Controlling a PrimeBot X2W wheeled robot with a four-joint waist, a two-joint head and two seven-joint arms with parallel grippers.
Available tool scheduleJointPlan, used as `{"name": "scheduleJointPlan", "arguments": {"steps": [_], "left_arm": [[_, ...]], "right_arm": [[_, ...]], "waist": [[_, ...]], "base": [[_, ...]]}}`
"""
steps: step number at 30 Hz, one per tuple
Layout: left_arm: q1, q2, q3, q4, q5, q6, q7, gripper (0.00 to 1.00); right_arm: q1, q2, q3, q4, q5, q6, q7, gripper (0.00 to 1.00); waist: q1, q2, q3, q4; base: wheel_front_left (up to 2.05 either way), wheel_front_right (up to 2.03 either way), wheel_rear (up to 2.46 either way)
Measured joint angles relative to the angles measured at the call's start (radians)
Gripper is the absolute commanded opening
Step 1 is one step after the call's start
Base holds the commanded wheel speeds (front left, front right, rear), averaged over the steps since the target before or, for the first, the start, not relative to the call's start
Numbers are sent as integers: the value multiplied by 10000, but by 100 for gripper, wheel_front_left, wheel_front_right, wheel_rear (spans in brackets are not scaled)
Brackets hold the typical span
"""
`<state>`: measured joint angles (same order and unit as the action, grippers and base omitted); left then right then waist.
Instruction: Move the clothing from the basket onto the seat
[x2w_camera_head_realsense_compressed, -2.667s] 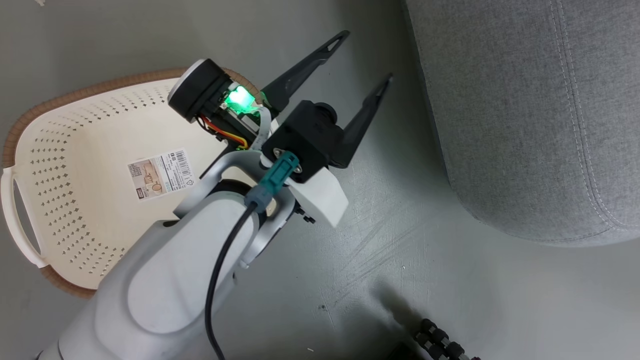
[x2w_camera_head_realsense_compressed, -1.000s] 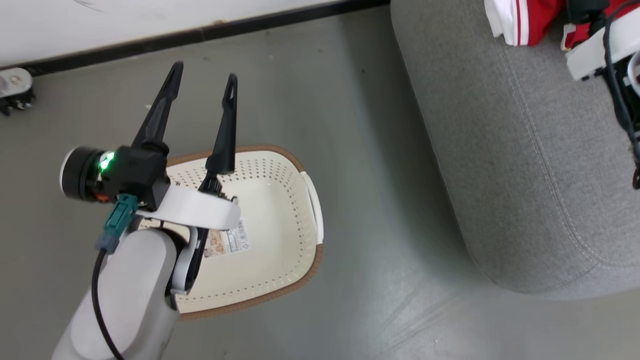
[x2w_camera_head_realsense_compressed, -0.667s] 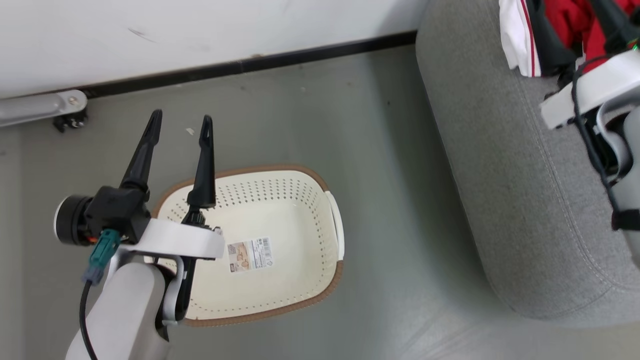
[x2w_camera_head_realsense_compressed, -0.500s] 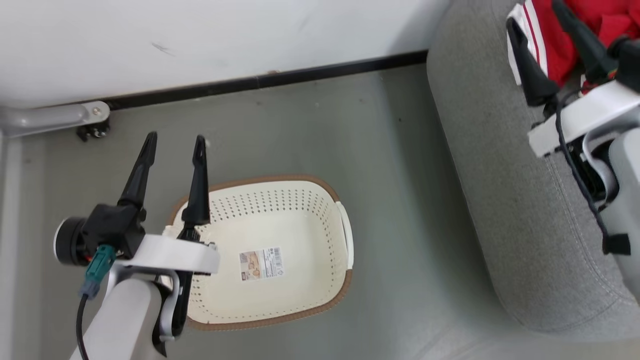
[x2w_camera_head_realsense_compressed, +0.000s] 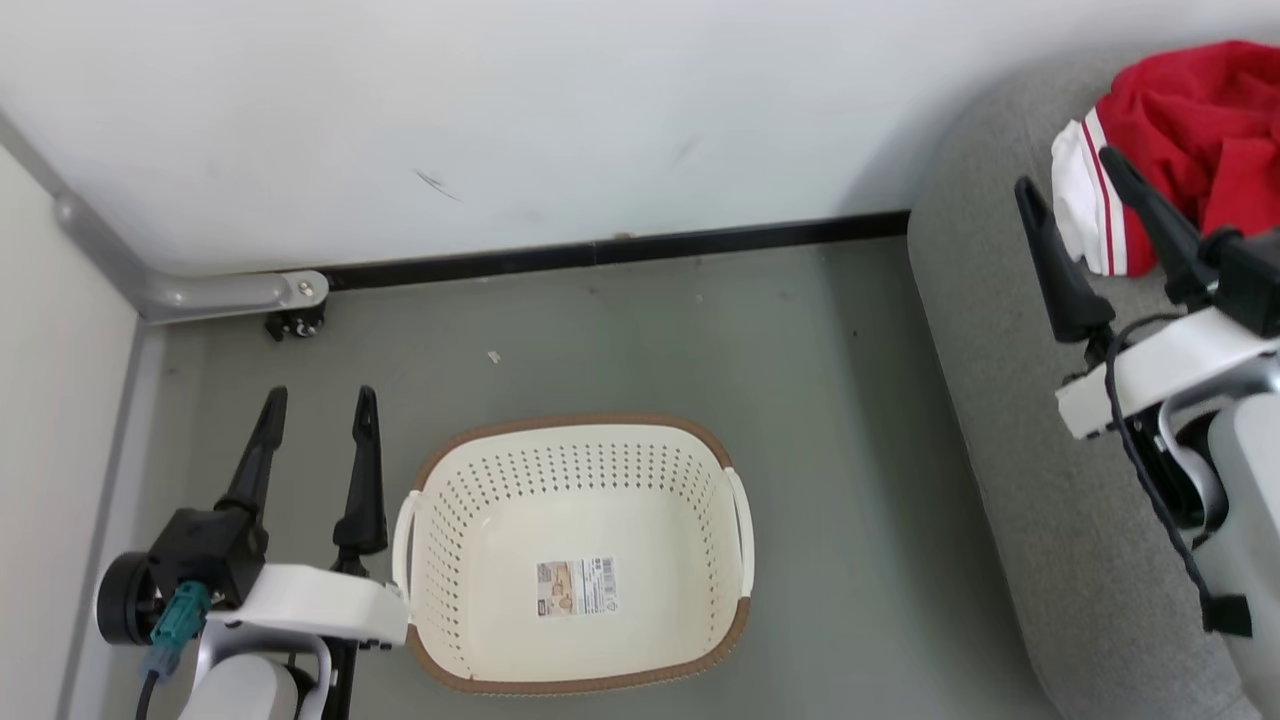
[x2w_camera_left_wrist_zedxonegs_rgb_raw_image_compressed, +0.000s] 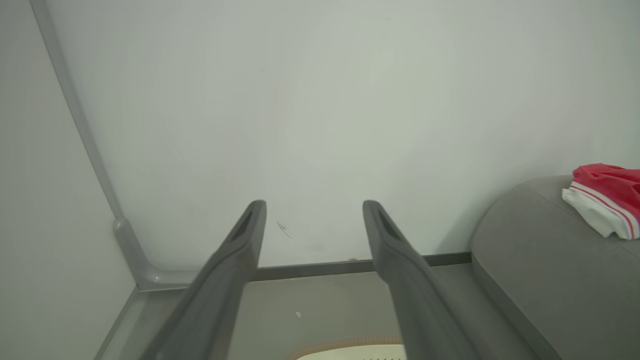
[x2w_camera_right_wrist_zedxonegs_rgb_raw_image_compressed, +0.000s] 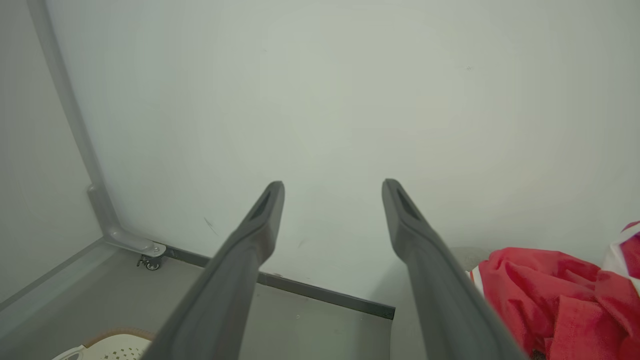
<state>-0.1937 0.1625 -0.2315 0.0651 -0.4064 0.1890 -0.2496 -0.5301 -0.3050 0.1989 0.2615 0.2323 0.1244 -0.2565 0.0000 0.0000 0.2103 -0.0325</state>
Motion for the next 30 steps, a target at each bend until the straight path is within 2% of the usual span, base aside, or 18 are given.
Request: {"name": "scheduleJointPlan", "arguments": {"steps": [13,30], "left_arm": [[1027,-21,330,-267,228,-407,-27,100],[2229,15,625,15,654,-700,-27,100]], "right_arm": [[2255,589,-1269,-1053,-652,0,0,100],[4390,1490,-1732,-1908,-1106,0,0,100]], "waist": [[0,0,-1059,517],[0,0,-2042,784]], "base": [[0,0,0],[0,0,0]]}}
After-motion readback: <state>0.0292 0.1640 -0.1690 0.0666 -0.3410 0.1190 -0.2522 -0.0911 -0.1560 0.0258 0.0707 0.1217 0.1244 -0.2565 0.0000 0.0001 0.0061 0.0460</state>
